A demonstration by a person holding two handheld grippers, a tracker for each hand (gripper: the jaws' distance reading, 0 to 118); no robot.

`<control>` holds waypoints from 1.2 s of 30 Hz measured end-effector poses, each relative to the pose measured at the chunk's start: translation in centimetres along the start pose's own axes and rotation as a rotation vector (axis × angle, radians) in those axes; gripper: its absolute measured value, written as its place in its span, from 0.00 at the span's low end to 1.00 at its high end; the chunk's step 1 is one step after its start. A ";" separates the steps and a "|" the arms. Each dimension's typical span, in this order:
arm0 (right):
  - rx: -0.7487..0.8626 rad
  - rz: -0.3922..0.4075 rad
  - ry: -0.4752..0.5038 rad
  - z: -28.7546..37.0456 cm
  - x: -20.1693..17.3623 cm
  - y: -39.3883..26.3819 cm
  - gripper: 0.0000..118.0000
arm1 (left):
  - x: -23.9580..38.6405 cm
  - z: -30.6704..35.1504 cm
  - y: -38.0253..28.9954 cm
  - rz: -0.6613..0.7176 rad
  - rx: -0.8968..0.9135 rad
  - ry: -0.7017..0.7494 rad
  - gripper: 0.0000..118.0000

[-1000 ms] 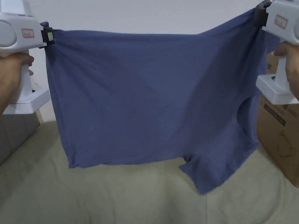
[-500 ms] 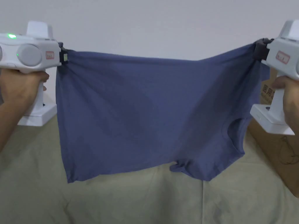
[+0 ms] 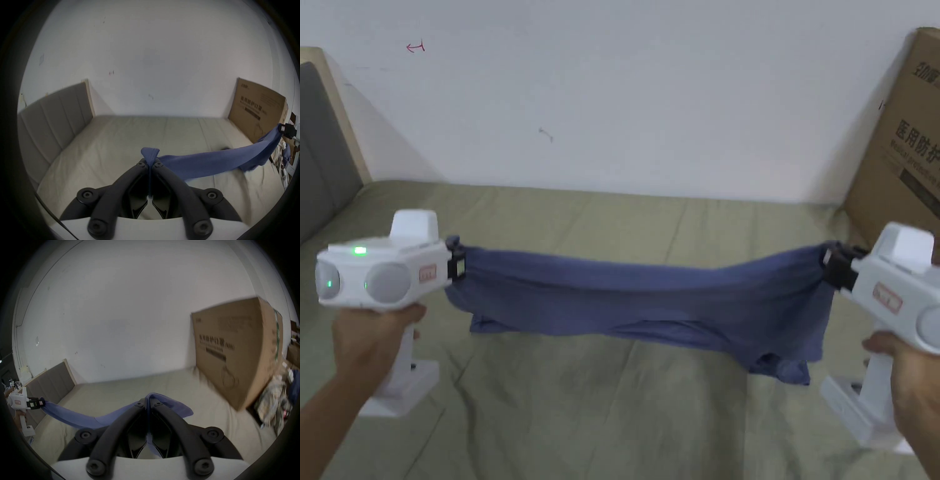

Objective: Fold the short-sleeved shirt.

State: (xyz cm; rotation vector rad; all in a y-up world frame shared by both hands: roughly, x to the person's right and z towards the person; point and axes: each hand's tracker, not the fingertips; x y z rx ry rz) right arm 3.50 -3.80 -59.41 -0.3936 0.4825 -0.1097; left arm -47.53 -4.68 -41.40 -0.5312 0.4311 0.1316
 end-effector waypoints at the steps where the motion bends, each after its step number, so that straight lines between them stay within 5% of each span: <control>1: -0.011 -0.011 0.003 1.0 0.3 -1.9 0.00 | -0.3 0.9 -2.0 0.008 -0.008 -0.010 0.00; 13: -0.243 -0.113 -0.002 19.9 1.8 -20.2 0.00 | -3.6 13.9 -22.6 0.078 -0.270 -0.021 0.00; 20: -0.308 -0.207 -0.044 28.5 2.7 -25.9 0.00 | -4.2 21.1 -28.6 0.114 -0.308 0.006 0.00; 23: -0.271 -0.257 0.014 31.2 2.5 -26.7 0.00 | -4.4 23.0 -30.6 0.092 -0.331 0.017 0.00; 29: -0.402 -0.190 -0.077 31.6 2.1 -29.5 0.00 | -4.4 24.2 -33.5 0.055 -0.391 0.037 0.00; 31: -0.585 -0.213 -0.132 30.4 1.6 -31.0 0.00 | -3.8 24.0 -34.5 0.021 -0.441 0.040 0.00; 35: -0.591 -0.012 -0.201 28.4 0.2 -32.7 0.01 | -3.9 24.0 -35.4 0.086 -0.401 0.069 0.02; 36: -0.591 -0.023 -0.209 28.4 -0.3 -32.5 0.02 | -3.9 24.0 -35.4 0.104 -0.401 0.071 0.09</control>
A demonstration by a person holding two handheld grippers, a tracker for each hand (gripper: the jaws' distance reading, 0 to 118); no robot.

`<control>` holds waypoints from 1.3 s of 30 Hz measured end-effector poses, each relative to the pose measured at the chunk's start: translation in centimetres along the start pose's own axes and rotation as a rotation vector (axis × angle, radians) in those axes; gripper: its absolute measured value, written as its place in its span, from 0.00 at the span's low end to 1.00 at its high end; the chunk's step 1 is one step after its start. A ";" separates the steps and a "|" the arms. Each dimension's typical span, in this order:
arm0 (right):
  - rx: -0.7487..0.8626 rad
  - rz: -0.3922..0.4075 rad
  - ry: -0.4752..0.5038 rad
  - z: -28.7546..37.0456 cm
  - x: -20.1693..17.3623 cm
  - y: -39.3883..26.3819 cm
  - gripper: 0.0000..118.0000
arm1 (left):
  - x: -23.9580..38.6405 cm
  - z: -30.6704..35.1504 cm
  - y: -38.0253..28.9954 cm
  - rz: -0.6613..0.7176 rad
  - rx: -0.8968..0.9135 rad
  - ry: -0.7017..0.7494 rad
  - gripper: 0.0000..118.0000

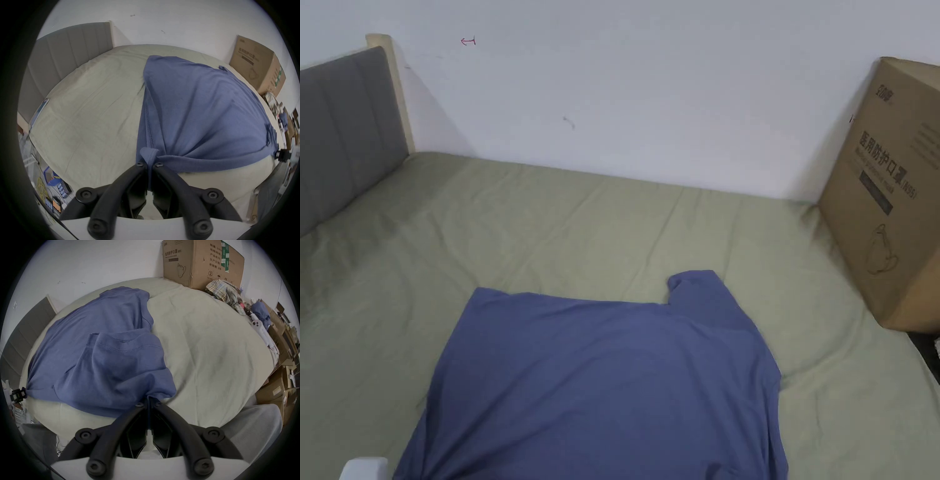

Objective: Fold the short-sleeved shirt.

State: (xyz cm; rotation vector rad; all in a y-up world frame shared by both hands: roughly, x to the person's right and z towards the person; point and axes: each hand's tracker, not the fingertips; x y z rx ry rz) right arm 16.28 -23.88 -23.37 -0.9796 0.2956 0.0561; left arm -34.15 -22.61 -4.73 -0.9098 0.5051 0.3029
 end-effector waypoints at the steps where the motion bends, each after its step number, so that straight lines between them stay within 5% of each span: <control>1: -0.002 -0.011 -0.015 0.3 -0.3 0.2 0.04 | -0.1 0.2 0.0 0.018 0.005 0.004 0.14; 3: -0.016 -0.034 -0.042 0.8 -0.4 0.4 0.28 | -0.1 0.9 0.2 0.057 0.001 0.013 0.36; 5: -0.023 -0.034 -0.045 2.5 -1.2 1.2 0.66 | -0.1 2.1 0.8 0.120 0.006 0.014 0.76; 6: 0.002 -0.029 -0.052 3.2 -1.4 1.5 0.77 | 0.3 3.4 1.1 0.144 0.024 -0.006 0.87; 10: 0.198 0.019 -0.002 8.5 -4.1 4.2 0.79 | 1.9 7.9 3.0 0.191 0.239 -0.116 0.89; 16: 0.449 0.162 0.021 14.2 -7.2 8.1 0.78 | 6.4 13.2 7.3 0.047 0.457 -0.135 0.88; 19: 0.577 0.190 0.008 16.2 -8.2 8.6 0.73 | 8.2 15.2 8.1 -0.032 0.586 -0.097 0.70; 20: 0.607 0.190 0.002 16.6 -8.3 8.8 0.62 | 8.6 15.6 8.3 -0.056 0.602 -0.089 0.58; 22: 0.649 0.191 -0.004 17.3 -8.4 8.9 0.28 | 8.9 16.1 8.5 -0.077 0.614 -0.096 0.25; 23: 0.652 0.191 -0.005 17.3 -8.3 9.0 0.00 | 8.8 16.3 8.5 -0.084 0.623 -0.135 0.00; 36: 0.611 0.134 0.049 15.8 -6.4 8.6 0.00 | 2.9 11.6 5.7 -0.032 0.352 -0.067 0.00; 37: 0.605 0.126 0.050 15.6 -6.3 8.5 0.00 | 2.4 10.8 5.0 -0.019 0.323 -0.064 0.02; 39: 0.596 0.113 0.044 15.3 -6.3 8.2 0.00 | 1.3 8.9 4.0 0.012 0.218 -0.042 0.24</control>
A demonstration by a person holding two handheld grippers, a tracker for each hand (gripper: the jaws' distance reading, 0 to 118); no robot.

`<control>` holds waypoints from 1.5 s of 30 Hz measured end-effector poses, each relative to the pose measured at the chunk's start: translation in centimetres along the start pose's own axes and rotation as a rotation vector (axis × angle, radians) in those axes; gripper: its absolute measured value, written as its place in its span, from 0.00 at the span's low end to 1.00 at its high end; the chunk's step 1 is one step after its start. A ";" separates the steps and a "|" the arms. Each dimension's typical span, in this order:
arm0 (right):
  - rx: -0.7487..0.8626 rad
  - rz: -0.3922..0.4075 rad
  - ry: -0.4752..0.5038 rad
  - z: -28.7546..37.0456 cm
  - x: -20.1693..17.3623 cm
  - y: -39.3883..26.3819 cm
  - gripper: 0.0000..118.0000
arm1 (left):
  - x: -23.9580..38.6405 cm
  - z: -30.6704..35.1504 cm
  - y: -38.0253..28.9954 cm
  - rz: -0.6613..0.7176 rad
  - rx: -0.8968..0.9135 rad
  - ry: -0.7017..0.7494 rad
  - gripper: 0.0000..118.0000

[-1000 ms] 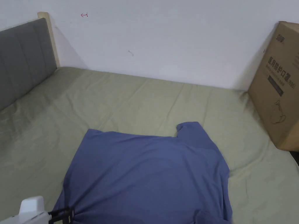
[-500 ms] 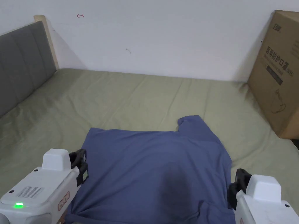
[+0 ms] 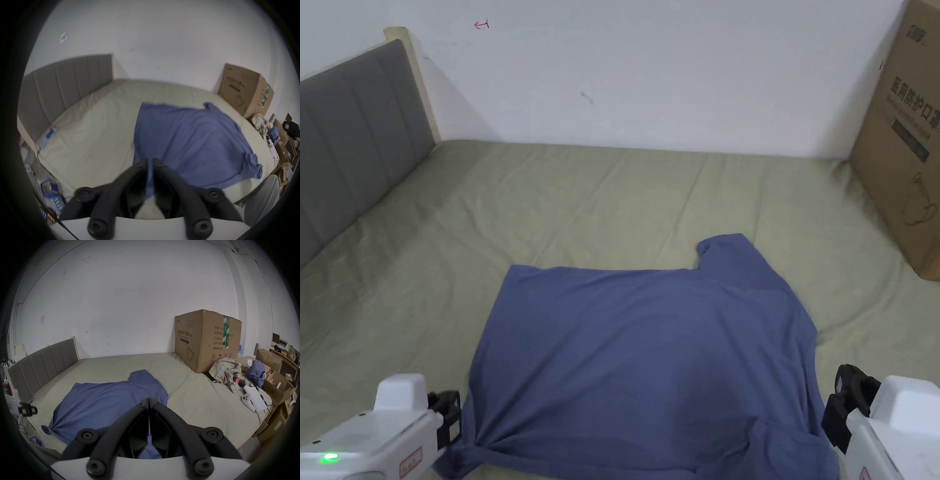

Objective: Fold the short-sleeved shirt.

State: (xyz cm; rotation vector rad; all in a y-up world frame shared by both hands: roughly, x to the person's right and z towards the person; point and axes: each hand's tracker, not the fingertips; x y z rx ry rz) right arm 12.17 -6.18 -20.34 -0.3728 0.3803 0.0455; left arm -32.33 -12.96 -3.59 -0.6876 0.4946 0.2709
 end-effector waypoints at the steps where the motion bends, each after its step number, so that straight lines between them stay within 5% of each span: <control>1: -0.003 -0.006 -0.004 0.1 0.4 -0.2 0.00 | -0.4 -0.8 -0.7 0.016 -0.042 0.002 0.40; 2: -0.013 -0.015 -0.008 0.0 0.5 -0.4 0.00 | -0.8 -1.6 -1.3 0.028 -0.082 0.014 0.58; 4: -0.027 -0.028 -0.005 -0.1 0.9 -0.8 0.00 | -1.5 -3.2 -2.5 0.058 -0.162 0.049 0.75; 10: -0.072 -0.037 -0.031 -0.2 2.0 -2.1 0.00 | -2.1 -5.6 -4.1 0.069 -0.202 0.064 0.79; 12: -0.087 -0.042 -0.045 -0.2 2.3 -2.5 0.00 | -2.1 -6.4 -4.2 0.065 -0.234 0.067 0.60; 14: -0.111 -0.051 -0.057 -0.2 2.8 -3.0 0.00 | -2.3 -7.3 -4.5 0.065 -0.290 -0.026 0.11; 18: -0.217 -0.088 -0.096 -1.0 4.4 -5.1 0.03 | -2.0 -6.7 -4.1 0.075 -0.254 -0.016 0.02; 19: -0.256 -0.084 -0.110 -1.3 4.8 -6.0 0.15 | -1.8 -6.1 -4.0 0.079 -0.243 -0.009 0.02; 20: -0.305 -0.071 -0.125 -1.7 5.2 -6.8 0.47 | -1.9 -5.8 -3.8 0.078 -0.235 -0.015 0.02; 21: -0.355 -0.063 -0.110 -2.1 5.2 -7.7 0.69 | -1.9 -5.6 -3.6 0.071 -0.227 -0.023 0.02; 22: -0.405 -0.053 -0.095 -2.7 5.5 -8.9 0.82 | -1.9 -5.3 -3.4 0.059 -0.210 -0.019 0.02; 23: -0.440 -0.037 -0.089 -3.2 5.7 -10.0 0.83 | -1.7 -5.0 -3.2 0.054 -0.202 -0.020 0.02; 26: -0.537 -0.007 -0.082 -5.0 5.5 -12.5 0.81 | -1.5 -4.6 -2.5 0.047 -0.182 -0.028 0.01; 28: -0.586 -0.019 -0.059 -6.1 5.6 -13.6 0.68 | -1.1 -4.5 -2.1 0.042 -0.178 -0.031 0.01; 30: -0.583 -0.024 -0.050 -6.5 4.9 -14.0 0.18 | -1.0 -4.5 -2.1 0.036 -0.171 -0.032 0.01; 31: -0.583 -0.017 -0.043 -6.4 4.7 -14.1 0.02 | -1.1 -4.7 -2.1 0.032 -0.173 -0.030 0.01; 45: -0.290 -0.026 0.033 -8.3 4.1 -3.1 0.02 | -1.2 -4.9 5.0 0.048 -0.067 -0.043 0.01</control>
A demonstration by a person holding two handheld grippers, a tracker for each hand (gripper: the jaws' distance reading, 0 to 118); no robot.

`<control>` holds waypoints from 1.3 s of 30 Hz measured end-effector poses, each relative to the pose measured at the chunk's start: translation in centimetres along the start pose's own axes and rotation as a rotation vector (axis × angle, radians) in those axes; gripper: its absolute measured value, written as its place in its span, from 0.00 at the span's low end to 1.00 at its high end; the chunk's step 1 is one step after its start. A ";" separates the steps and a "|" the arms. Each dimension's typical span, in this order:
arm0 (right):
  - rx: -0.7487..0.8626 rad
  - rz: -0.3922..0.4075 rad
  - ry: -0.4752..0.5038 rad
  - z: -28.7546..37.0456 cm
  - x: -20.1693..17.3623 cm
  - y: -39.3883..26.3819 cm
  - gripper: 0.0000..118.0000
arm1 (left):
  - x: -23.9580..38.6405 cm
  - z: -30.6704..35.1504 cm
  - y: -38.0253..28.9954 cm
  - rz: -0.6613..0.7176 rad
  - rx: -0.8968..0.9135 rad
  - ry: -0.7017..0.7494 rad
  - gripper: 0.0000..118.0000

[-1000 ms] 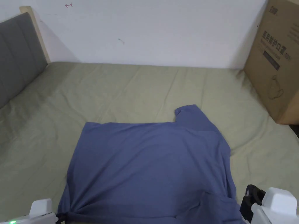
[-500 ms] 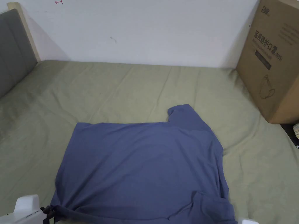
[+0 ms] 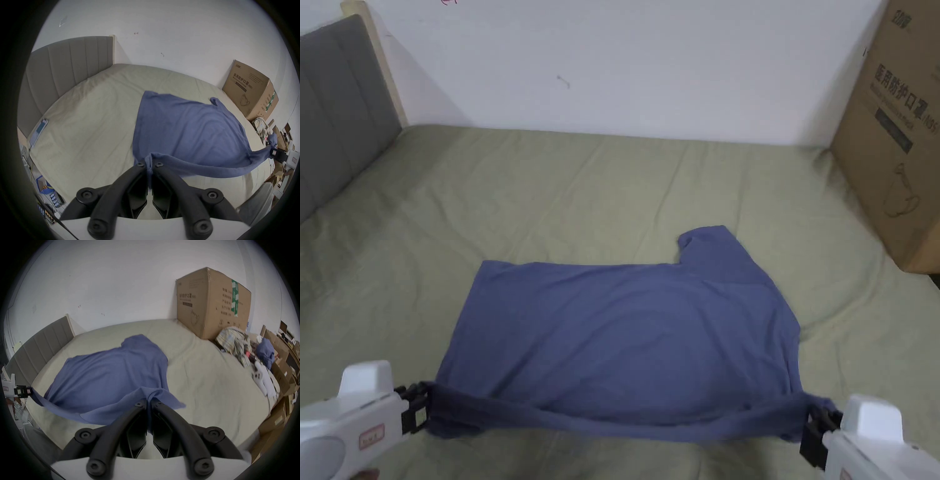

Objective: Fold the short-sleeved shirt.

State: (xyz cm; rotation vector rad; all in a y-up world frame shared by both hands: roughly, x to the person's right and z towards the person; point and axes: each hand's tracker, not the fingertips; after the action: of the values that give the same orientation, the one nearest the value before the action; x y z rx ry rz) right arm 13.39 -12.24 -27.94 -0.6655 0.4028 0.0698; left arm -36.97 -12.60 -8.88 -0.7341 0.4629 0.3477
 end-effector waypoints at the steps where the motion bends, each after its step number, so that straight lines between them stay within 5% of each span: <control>1: 0.007 0.009 -0.001 -0.9 -0.1 1.0 0.02 | 0.1 -0.6 1.0 0.001 0.004 0.002 0.01; 14: -0.164 0.023 0.031 -16.8 0.7 5.3 0.02 | 1.7 -15.2 6.3 -0.091 -0.171 0.085 0.01; 15: -0.206 0.002 -0.051 -17.9 1.1 5.0 0.02 | 1.7 -16.0 6.1 -0.105 -0.187 0.092 0.01; 17: -0.249 0.013 -0.067 -19.7 1.0 4.3 0.02 | 1.7 -17.6 5.5 -0.109 -0.223 0.101 0.01; 24: -0.278 -0.016 -0.051 -19.4 0.4 3.0 0.03 | 1.4 -17.7 5.1 -0.071 -0.234 0.099 0.04; 25: -0.275 -0.021 -0.045 -18.7 0.4 3.4 0.06 | 1.4 -16.9 5.4 -0.050 -0.227 0.083 0.11; 26: -0.259 -0.025 -0.031 -17.8 0.3 3.8 0.20 | 1.4 -16.1 5.8 -0.013 -0.194 0.067 0.25; 29: -0.108 -0.052 0.020 -14.9 1.0 5.3 0.77 | 2.6 -12.5 7.3 0.019 -0.107 0.032 0.74; 31: -0.014 -0.050 0.039 -11.2 0.2 7.1 0.81 | 3.9 -9.1 8.3 -0.001 -0.008 -0.004 0.83; 39: 0.371 0.088 -0.006 3.8 -3.9 11.7 0.81 | 9.3 5.2 9.6 -0.100 0.491 -0.069 0.83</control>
State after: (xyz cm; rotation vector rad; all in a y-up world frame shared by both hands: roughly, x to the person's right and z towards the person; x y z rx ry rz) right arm 8.86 -0.45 -30.65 -0.2819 0.4251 0.0781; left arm -32.04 -1.01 -15.66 -0.2648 0.4229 0.1538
